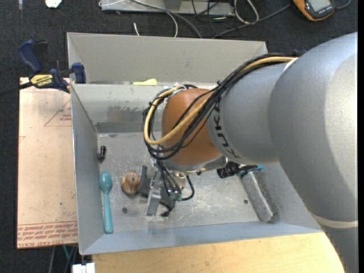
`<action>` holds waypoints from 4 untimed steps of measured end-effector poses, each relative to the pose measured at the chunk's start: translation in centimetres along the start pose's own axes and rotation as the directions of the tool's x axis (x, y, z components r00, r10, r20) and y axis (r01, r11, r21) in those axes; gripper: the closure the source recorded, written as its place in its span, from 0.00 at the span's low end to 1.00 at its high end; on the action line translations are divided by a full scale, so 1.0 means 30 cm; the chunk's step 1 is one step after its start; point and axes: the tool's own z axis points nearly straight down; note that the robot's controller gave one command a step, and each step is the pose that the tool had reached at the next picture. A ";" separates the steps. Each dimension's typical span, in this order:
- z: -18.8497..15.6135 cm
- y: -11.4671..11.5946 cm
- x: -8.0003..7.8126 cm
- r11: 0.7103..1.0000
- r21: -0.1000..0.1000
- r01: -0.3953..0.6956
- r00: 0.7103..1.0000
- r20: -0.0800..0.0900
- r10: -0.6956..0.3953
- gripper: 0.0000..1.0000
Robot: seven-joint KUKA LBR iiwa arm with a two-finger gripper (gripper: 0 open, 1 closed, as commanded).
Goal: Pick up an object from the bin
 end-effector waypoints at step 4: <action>0.128 -0.049 0.009 0.974 -0.006 -0.225 0.974 0.003 0.225 1.00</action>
Offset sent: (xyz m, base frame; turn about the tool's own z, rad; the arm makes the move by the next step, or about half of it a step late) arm -0.0055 -0.0140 -0.0450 0.2279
